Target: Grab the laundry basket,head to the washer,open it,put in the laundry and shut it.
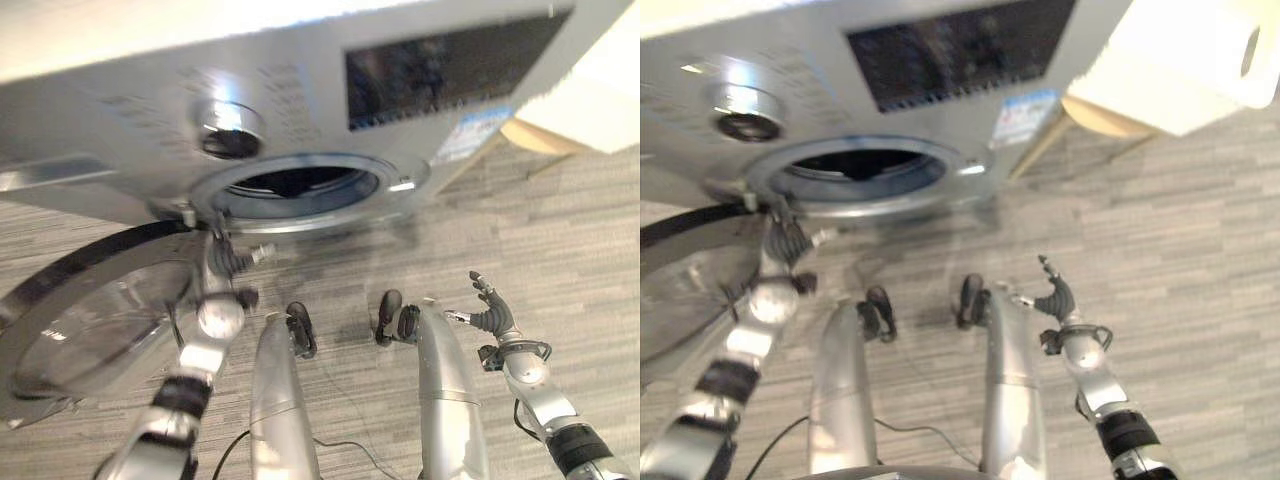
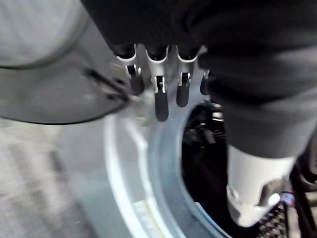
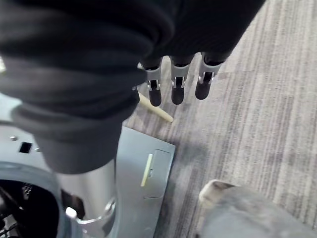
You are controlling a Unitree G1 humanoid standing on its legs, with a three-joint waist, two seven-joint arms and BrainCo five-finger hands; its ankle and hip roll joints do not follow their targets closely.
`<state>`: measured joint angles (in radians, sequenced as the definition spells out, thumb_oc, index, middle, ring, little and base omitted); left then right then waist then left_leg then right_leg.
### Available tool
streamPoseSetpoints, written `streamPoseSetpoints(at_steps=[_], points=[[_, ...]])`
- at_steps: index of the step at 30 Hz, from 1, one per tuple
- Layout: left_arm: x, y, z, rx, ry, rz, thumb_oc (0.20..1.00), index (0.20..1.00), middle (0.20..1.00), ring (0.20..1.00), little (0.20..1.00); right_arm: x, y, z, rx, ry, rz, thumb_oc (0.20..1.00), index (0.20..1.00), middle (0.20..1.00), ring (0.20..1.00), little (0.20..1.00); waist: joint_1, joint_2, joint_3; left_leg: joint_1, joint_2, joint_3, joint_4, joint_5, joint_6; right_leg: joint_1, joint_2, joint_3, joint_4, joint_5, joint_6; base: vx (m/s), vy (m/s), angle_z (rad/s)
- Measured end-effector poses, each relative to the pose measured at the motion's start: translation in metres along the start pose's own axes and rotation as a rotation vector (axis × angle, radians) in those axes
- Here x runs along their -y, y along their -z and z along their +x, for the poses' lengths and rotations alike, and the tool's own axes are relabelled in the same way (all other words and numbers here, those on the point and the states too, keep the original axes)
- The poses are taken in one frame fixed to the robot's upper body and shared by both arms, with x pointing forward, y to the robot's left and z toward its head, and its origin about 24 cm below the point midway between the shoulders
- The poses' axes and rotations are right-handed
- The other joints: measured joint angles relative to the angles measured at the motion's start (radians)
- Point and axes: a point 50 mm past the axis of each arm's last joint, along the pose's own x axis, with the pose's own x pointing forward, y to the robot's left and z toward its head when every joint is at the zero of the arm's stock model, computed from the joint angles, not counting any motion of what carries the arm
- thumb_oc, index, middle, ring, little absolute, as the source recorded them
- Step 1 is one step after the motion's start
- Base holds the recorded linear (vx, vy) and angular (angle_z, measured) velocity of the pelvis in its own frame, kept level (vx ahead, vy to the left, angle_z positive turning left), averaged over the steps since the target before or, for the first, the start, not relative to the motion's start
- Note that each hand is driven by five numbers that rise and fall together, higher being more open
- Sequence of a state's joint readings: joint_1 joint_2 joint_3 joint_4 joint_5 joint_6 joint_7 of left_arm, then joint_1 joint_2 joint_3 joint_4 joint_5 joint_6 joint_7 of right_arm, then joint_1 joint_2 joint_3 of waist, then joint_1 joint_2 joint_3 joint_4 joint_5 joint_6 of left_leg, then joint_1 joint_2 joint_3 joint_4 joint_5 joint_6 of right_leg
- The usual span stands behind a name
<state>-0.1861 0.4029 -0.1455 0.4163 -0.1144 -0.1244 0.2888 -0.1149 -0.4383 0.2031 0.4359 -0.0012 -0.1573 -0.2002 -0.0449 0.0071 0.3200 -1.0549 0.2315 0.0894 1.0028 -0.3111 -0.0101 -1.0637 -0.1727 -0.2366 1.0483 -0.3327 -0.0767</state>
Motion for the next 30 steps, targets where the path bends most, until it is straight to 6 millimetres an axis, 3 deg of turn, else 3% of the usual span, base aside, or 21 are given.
streamPoseSetpoints(at_steps=[4, 7, 8, 11, 13, 15, 18, 22, 27, 28, 30], points=[[0.008, 0.048, -0.041, -0.176, 0.05, -0.045, 1.0, 1.0, 1.0, 1.0, 1.0, 0.005, 0.018, -0.004, -0.087, 0.035, 0.0, 1.0, 1.0, 1.0, 1.0, 1.0, 0.021, -0.021, -0.01, 0.191, -0.04, 0.016, -0.166, 0.048, 0.002, 0.189, -0.008, -0.012, -0.137, 0.022, 0.028, 0.04, 0.0, 0.26], [0.008, 0.065, -0.056, -0.253, 0.067, -0.089, 1.0, 1.0, 1.0, 1.0, 1.0, -0.001, 0.029, -0.01, -0.135, 0.019, -0.015, 1.0, 1.0, 1.0, 1.0, 1.0, 0.024, -0.038, -0.013, 0.331, -0.063, 0.019, -0.271, 0.073, 0.001, 0.331, -0.015, -0.029, -0.224, 0.035, 0.039, 0.06, 0.007, 0.24], [0.006, 0.074, -0.063, -0.294, 0.076, -0.09, 1.0, 1.0, 1.0, 1.0, 1.0, -0.006, 0.035, -0.015, -0.159, 0.0, -0.015, 1.0, 1.0, 1.0, 1.0, 1.0, 0.021, -0.053, -0.018, 0.419, -0.08, 0.025, -0.358, 0.104, 0.0, 0.411, -0.016, -0.034, -0.288, 0.051, 0.052, 0.08, 0.005, 0.2], [0.001, 0.086, -0.072, -0.34, 0.086, -0.08, 1.0, 1.0, 1.0, 1.0, 1.0, -0.01, 0.04, -0.018, -0.182, -0.015, -0.008, 1.0, 1.0, 1.0, 1.0, 1.0, 0.029, -0.064, -0.024, 0.542, -0.096, 0.039, -0.469, 0.133, -0.005, 0.528, -0.011, -0.046, -0.388, 0.077, 0.063, 0.17, 0.048, 0.07], [0.002, 0.094, -0.076, -0.381, 0.093, -0.085, 1.0, 1.0, 1.0, 1.0, 1.0, -0.016, 0.053, -0.027, -0.242, -0.04, 0.001, 1.0, 1.0, 1.0, 1.0, 1.0, 0.022, -0.065, -0.025, 0.669, -0.11, 0.037, -0.602, 0.19, -0.01, 0.651, -0.002, -0.06, -0.499, 0.121, 0.075, 0.07, 0.072, 0.15], [0.0, 0.099, -0.081, -0.401, 0.093, -0.081, 1.0, 1.0, 1.0, 1.0, 1.0, -0.019, 0.061, -0.034, -0.276, -0.053, 0.002, 1.0, 1.0, 1.0, 1.0, 1.0, 0.026, -0.065, -0.035, 0.759, -0.12, 0.043, -0.686, 0.214, -0.009, 0.737, 0.004, -0.069, -0.574, 0.143, 0.082, 0.09, 0.091, 0.08], [-0.003, 0.11, -0.09, -0.454, 0.108, -0.07, 1.0, 1.0, 1.0, 1.0, 1.0, -0.02, 0.085, -0.049, -0.388, -0.079, -0.011, 1.0, 1.0, 1.0, 1.0, 1.0, 0.021, -0.061, -0.094, 0.869, -0.143, 0.052, -0.824, 0.261, -0.001, 0.838, 0.014, -0.08, -0.694, 0.188, 0.108, 0.12, 0.13, 0.04], [-0.005, 0.13, -0.108, -0.548, 0.157, 0.011, 1.0, 1.0, 1.0, 1.0, 1.0, -0.022, 0.099, -0.065, -0.456, -0.109, -0.017, 1.0, 1.0, 1.0, 1.0, 1.0, 0.018, -0.047, -0.149, 1.012, -0.164, 0.091, -0.96, 0.294, 0.007, 0.962, 0.029, -0.058, -0.848, 0.257, 0.129, 0.08, 0.219, -0.23], [-0.006, 0.135, -0.117, -0.561, 0.21, 0.106, 1.0, 1.0, 1.0, 1.0, 1.0, -0.022, 0.101, -0.068, -0.457, -0.117, -0.032, 1.0, 1.0, 1.0, 1.0, 1.0, 0.017, -0.041, -0.183, 1.04, -0.192, 0.126, -1.009, 0.309, 0.02, 0.981, 0.024, -0.024, -0.921, 0.308, 0.158, -0.15, 0.126, -0.22], [-0.003, 0.131, -0.109, -0.535, 0.226, 0.129, 1.0, 1.0, 1.0, 1.0, 1.0, -0.023, 0.104, -0.07, -0.473, -0.123, -0.043, 1.0, 1.0, 1.0, 1.0, 1.0, 0.015, -0.043, -0.182, 1.026, -0.208, 0.123, -1.002, 0.316, 0.032, 0.968, 0.011, -0.016, -0.907, 0.319, 0.167, -0.37, 0.102, 0.3], [0.0, 0.12, -0.091, -0.475, 0.247, 0.175, 1.0, 1.0, 1.0, 1.0, 1.0, -0.026, 0.108, -0.07, -0.504, -0.132, -0.046, 1.0, 1.0, 1.0, 1.0, 1.0, 0.02, -0.031, -0.175, 0.983, -0.2, 0.115, -0.988, 0.331, 0.061, 0.932, 0.014, 0.032, -0.88, 0.358, 0.206, -0.33, 0.014, 0.37]])
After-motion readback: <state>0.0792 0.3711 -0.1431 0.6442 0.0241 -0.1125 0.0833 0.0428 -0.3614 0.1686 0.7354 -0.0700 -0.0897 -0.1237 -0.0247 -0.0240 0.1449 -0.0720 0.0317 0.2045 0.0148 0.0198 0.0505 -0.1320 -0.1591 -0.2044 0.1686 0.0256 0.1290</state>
